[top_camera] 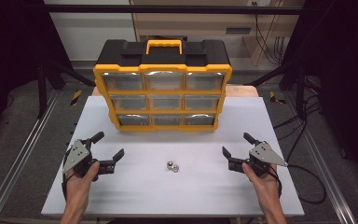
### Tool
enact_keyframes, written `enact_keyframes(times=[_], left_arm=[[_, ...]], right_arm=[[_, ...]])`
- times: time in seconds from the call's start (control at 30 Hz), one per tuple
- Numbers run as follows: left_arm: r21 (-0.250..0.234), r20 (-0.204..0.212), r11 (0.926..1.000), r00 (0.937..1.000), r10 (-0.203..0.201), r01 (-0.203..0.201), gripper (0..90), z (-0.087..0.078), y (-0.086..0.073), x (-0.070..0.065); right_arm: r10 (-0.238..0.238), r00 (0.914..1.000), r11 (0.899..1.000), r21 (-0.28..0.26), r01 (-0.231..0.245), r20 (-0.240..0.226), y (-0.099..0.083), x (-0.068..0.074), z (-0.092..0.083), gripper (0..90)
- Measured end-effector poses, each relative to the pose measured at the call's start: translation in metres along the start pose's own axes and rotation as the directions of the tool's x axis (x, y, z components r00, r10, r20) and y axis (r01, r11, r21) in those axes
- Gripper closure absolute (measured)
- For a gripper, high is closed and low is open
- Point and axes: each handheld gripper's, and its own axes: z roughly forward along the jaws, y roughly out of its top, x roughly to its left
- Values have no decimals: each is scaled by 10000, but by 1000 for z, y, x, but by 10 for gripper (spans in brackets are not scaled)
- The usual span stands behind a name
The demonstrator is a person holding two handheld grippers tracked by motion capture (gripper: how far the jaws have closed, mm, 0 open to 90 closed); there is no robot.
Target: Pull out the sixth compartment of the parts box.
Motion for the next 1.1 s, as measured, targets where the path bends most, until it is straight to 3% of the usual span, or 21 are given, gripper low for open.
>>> enact_keyframes(times=[0.3,0.4,0.5,0.53,0.73,0.93,1.1], left_arm=[[206,-73,9997,9999,157,-156,8,0,0,-3],[150,-85,9998,9999,103,-101,8,-1,0,-6],[157,-107,9998,9998,147,-146,8,-2,0,-6],[165,-121,9998,9998,146,-144,8,-2,0,-6],[107,-165,9999,9999,18,-16,8,-3,-1,-5],[119,-223,9999,9997,-20,22,8,-4,-1,-3],[177,-235,9998,9997,35,-31,9,-4,-1,-3]], right_arm=[[-34,9983,9911,1332,-43,580,-4,1,4,39],[-5,9980,9889,1486,-89,629,1,3,5,51],[-392,9985,9839,1760,317,393,8,6,6,55],[-758,9966,9786,1941,683,312,16,8,9,55],[-1265,9919,9686,2172,1208,125,44,14,21,56],[-2164,9763,9468,2430,2108,-37,75,26,37,74],[-3253,9456,9039,2932,3114,-15,93,38,47,107]])
